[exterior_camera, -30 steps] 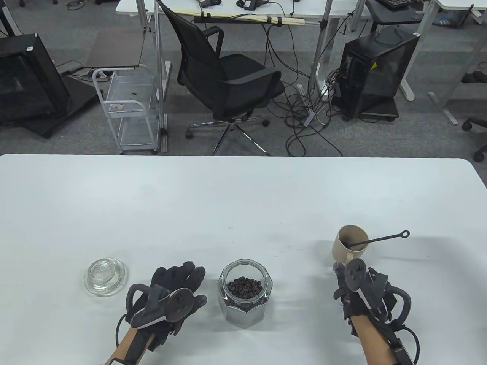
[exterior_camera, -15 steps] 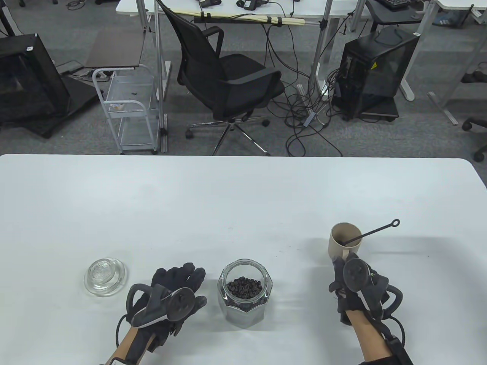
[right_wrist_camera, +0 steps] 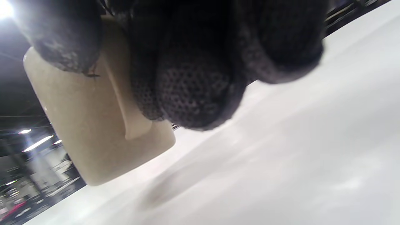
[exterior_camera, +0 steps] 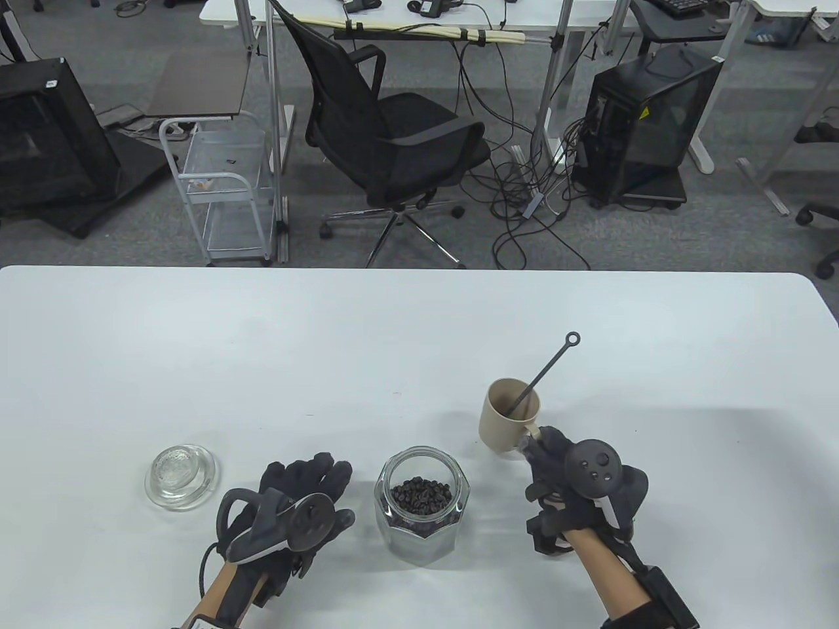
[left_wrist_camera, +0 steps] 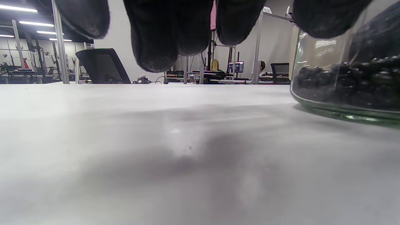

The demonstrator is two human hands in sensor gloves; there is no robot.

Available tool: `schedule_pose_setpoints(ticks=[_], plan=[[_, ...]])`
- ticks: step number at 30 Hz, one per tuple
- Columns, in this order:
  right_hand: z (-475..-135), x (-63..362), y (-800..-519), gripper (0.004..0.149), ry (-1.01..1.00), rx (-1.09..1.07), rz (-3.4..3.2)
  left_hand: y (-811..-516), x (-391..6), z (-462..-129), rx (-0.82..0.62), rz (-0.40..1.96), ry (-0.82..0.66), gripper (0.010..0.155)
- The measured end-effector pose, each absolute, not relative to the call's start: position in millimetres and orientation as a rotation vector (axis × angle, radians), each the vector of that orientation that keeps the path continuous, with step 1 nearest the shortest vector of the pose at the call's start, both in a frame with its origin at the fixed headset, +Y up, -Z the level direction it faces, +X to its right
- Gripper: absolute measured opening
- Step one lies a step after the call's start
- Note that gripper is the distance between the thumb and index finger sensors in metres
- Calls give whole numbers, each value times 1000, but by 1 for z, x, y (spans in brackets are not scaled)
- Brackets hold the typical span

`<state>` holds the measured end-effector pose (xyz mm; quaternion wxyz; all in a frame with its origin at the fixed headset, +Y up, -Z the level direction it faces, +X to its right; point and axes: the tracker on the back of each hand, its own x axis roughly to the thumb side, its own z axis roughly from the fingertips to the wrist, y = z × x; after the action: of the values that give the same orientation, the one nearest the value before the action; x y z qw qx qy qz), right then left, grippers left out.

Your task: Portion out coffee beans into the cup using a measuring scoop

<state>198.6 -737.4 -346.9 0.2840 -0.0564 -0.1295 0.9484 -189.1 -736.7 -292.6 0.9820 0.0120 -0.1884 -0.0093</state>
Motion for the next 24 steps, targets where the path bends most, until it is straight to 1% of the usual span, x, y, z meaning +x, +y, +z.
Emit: schedule_pose_setpoints(ticks=[9,18,24], plan=[[-366,153,-740,53,-251,83,2499,-738,-189,-294,6,-26,-378,73],[-379,133,-747,53,-203,132,2490,-739,-188,-294,13,-26,-396,72],[-377,127,-748,54,-209,167,2522,-739,-185,-293,18,-37,-405,72]])
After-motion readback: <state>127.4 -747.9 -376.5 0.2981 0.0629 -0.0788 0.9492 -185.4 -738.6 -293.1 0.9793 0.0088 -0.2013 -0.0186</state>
